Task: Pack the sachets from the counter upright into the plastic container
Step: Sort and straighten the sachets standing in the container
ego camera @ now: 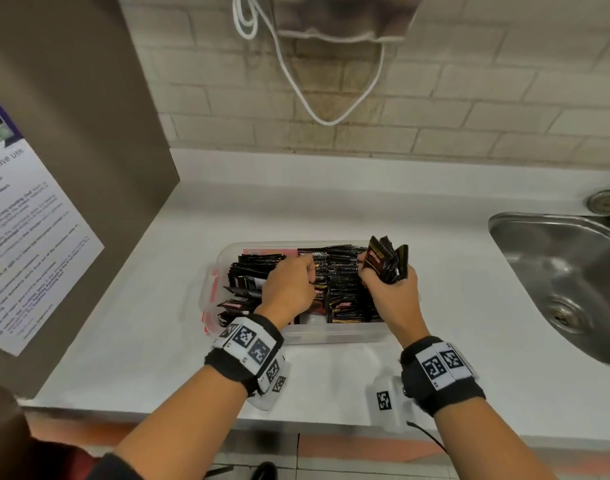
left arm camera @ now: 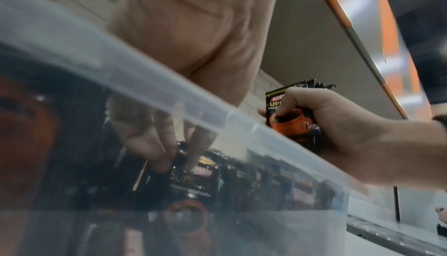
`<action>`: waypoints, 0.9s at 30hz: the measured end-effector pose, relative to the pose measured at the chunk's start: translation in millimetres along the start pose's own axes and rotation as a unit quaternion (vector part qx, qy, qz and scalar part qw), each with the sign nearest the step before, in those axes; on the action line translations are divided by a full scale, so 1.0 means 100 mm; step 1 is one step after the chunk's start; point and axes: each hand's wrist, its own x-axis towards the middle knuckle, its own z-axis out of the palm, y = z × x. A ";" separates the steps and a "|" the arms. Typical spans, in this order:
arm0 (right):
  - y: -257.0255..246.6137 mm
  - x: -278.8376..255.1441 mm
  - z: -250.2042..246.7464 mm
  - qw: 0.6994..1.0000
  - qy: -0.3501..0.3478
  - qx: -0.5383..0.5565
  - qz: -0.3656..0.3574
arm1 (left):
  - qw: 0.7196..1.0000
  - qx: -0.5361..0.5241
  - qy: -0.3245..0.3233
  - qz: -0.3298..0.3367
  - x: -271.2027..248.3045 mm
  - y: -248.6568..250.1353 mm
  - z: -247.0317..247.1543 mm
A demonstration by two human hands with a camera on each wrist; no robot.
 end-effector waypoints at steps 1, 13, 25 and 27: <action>0.00 0.01 -0.01 1.000 -0.003 0.003 0.015 | 1.000 0.007 0.003 0.001 0.00 0.00 0.02; -0.19 0.10 0.03 0.983 -0.125 0.104 0.084 | 0.975 -0.198 0.006 0.099 0.02 0.23 -0.42; -0.24 0.13 0.06 0.975 -0.157 0.135 0.085 | 0.949 -0.293 0.023 0.117 0.02 0.14 -0.70; -0.21 0.15 0.00 0.978 -0.119 0.147 0.092 | 0.954 -0.280 0.033 0.103 0.02 0.06 -0.71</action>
